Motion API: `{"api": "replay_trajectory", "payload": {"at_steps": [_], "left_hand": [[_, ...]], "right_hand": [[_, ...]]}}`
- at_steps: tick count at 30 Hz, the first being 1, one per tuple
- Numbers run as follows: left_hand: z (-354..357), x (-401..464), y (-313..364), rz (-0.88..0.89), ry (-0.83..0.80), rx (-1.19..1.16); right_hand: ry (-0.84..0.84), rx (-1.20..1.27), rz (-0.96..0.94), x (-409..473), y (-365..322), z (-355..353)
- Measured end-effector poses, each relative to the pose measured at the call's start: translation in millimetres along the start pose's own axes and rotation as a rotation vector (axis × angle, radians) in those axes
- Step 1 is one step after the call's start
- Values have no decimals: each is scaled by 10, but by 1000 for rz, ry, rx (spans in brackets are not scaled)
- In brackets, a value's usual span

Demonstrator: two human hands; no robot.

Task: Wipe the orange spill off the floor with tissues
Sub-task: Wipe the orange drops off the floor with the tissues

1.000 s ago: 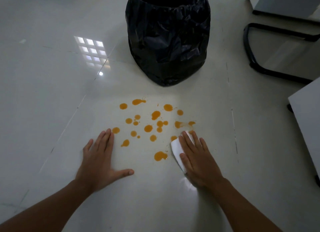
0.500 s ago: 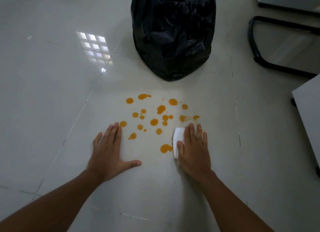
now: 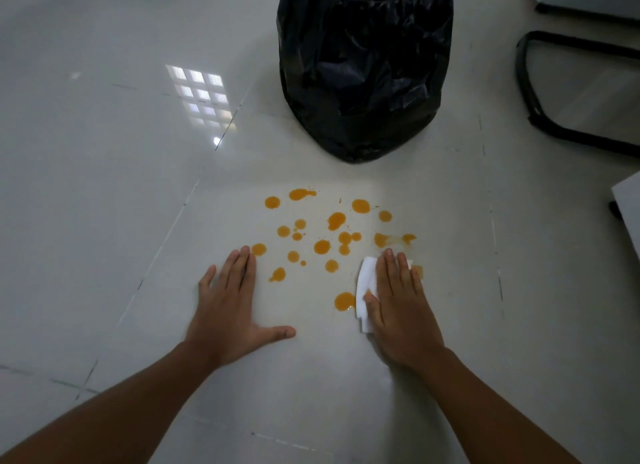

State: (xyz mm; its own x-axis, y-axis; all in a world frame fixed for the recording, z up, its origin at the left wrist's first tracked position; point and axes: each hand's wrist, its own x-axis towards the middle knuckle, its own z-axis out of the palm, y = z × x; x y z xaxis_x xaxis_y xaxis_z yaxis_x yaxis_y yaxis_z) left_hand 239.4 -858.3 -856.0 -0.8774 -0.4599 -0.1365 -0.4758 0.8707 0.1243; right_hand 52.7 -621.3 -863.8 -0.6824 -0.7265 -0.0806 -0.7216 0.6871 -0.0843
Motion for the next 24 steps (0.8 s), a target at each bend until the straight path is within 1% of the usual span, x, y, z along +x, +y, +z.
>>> {"api": "replay_trajectory", "payload": {"at_steps": [6, 11, 18, 24], "left_hand": [[24, -24, -78, 72, -64, 43], [19, -22, -92, 87, -47, 27], [34, -27, -100, 62, -18, -12], [34, -21, -80, 53, -12, -19]], "right_hand": [[-5, 75, 13, 12, -264, -16], [-10, 99, 11, 51, -424, 29], [-11, 104, -38, 27, -387, 92], [-28, 100, 1, -4, -519, 23]]}}
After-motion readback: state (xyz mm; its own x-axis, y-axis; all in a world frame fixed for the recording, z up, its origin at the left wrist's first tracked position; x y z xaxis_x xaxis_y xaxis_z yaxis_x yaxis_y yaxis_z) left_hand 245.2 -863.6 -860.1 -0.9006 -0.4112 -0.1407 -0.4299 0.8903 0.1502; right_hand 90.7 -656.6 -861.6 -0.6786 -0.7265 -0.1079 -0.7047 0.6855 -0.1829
